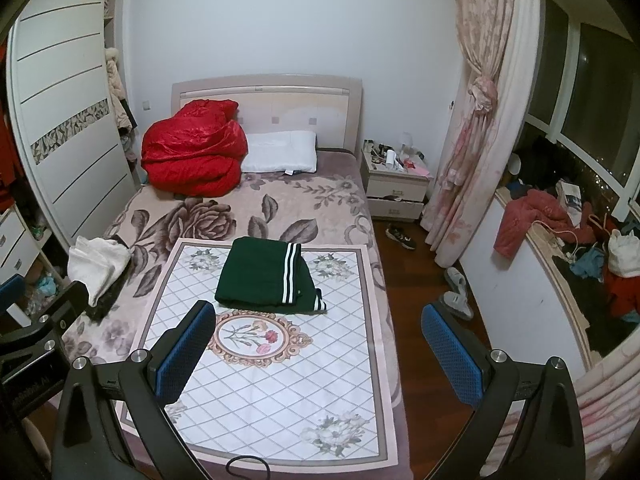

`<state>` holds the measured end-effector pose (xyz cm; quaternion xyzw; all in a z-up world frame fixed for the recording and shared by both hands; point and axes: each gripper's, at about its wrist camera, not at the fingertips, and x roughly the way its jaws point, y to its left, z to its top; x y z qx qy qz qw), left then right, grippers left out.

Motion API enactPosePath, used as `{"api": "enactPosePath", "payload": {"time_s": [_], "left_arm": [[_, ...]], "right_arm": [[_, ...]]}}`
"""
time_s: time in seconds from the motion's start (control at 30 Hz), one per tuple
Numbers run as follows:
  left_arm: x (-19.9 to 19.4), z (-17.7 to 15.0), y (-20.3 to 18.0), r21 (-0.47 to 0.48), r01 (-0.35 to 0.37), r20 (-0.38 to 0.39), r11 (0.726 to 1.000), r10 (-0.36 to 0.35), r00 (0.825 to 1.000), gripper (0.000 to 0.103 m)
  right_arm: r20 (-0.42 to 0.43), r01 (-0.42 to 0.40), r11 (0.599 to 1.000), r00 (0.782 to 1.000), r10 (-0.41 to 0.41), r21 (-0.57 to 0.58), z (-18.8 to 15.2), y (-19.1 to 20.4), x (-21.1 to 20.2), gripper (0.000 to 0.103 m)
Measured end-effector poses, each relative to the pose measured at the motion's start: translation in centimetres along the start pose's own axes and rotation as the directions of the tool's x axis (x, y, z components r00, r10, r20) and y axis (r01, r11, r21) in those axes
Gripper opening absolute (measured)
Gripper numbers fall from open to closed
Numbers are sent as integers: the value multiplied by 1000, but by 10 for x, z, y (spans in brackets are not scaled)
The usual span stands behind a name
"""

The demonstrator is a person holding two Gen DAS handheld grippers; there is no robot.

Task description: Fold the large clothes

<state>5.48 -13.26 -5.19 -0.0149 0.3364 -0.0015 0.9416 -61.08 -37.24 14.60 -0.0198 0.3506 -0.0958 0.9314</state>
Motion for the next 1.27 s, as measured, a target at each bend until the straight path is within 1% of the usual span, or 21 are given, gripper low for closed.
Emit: {"api": "enactPosePath", "payload": {"time_s": [0.6, 1.27], "left_arm": [[-3, -3, -2, 1, 1, -7, 1000, -1, 1000, 103], [-4, -2, -3, 3, 6, -4, 1000, -6, 1000, 103]], "right_arm": [[5, 9, 1000, 1000, -10, 19, -15, 7, -9, 103], [8, 19, 1000, 1000, -19, 24, -18, 7, -16, 103]]}}
